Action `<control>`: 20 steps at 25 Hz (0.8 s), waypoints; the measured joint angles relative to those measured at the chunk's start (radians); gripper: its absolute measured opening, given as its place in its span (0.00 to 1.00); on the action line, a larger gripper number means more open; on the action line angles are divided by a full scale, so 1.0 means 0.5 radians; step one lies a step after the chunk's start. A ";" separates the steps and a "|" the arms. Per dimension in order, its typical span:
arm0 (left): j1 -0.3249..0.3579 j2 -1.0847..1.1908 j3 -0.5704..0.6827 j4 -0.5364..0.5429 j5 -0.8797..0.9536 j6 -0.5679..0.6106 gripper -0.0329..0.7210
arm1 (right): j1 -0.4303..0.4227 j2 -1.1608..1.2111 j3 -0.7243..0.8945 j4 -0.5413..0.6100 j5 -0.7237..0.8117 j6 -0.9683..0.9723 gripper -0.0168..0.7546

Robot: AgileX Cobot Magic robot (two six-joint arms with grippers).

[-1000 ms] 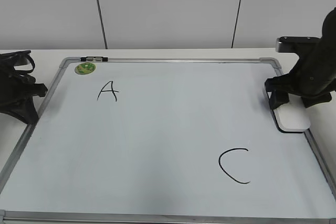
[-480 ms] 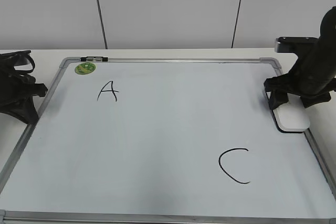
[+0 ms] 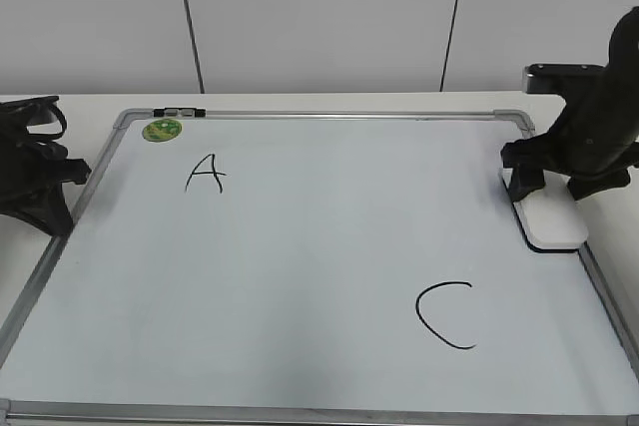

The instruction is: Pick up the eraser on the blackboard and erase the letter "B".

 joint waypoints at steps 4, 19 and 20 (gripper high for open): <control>0.000 0.000 0.000 0.000 0.000 0.000 0.06 | 0.000 0.000 -0.124 0.000 0.155 0.000 0.80; 0.000 0.000 -0.253 -0.016 0.088 0.000 0.43 | 0.000 0.000 -0.689 -0.006 0.730 -0.041 0.79; 0.000 0.000 -0.307 -0.016 0.124 0.000 0.49 | 0.000 0.000 -0.718 -0.006 0.768 -0.043 0.79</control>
